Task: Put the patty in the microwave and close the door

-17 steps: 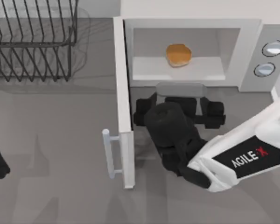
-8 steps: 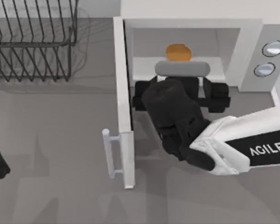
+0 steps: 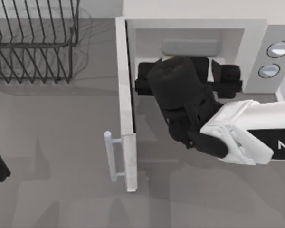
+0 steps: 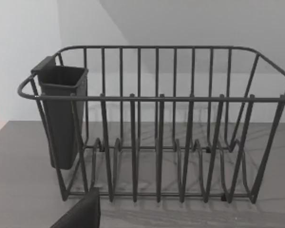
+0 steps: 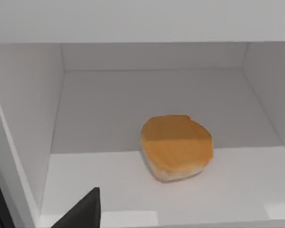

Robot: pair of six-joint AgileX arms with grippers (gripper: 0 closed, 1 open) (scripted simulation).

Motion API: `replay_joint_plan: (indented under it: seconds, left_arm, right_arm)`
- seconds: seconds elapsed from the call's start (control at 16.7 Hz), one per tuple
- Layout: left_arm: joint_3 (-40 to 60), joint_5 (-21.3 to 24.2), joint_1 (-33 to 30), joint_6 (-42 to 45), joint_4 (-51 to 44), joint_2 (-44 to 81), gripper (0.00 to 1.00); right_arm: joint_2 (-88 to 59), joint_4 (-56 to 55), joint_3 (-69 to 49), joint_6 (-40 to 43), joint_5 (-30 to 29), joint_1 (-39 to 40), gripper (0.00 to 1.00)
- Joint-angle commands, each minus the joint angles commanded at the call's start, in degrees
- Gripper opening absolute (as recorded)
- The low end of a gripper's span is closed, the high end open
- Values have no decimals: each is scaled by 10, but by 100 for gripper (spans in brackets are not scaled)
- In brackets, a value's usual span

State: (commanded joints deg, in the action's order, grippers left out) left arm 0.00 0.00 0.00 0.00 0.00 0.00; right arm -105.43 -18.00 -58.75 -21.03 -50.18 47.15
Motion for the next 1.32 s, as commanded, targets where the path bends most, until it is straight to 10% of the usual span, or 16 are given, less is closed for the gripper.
replay_joint_plan:
  seconds: [0.54,1.32]
  left_arm:
    - [0,0,0,0,0,0,100]
    - [0,0,0,0,0,0,100]
  right_arm:
    - [150,9,143,19,131,-80,100]
    - [899,149,556,163,465,-392,100]
